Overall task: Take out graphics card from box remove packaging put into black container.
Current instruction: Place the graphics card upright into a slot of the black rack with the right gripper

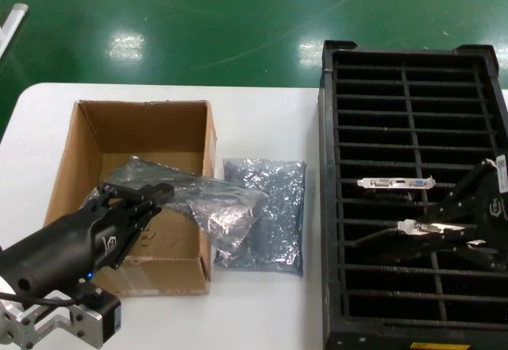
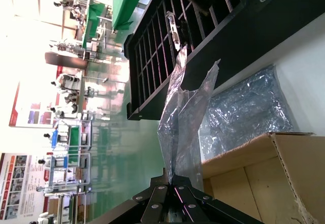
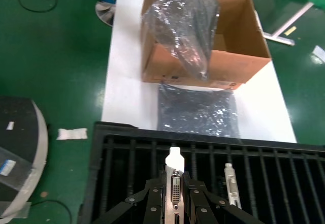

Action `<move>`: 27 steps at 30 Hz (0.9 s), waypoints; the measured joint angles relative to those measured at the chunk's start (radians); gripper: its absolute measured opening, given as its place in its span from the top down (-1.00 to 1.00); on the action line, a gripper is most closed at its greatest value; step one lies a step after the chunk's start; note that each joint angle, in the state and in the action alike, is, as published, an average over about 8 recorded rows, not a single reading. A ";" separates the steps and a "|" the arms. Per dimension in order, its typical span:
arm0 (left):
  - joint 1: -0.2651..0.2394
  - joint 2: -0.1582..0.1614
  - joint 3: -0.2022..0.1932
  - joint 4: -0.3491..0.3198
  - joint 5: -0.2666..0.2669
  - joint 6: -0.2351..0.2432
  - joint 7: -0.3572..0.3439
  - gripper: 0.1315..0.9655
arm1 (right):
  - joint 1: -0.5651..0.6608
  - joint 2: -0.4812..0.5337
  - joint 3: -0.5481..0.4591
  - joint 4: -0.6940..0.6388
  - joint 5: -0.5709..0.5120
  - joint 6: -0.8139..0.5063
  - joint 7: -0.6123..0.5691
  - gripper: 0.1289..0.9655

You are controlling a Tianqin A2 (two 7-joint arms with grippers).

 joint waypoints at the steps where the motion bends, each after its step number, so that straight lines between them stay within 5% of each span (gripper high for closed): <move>1: 0.000 0.000 0.000 0.000 0.000 0.000 0.000 0.98 | 0.000 0.001 0.000 0.006 0.004 -0.007 0.005 0.86; 27: 0.000 0.000 0.000 0.000 0.000 0.000 0.000 0.98 | -0.022 -0.007 -0.018 0.022 -0.036 -0.051 0.058 0.86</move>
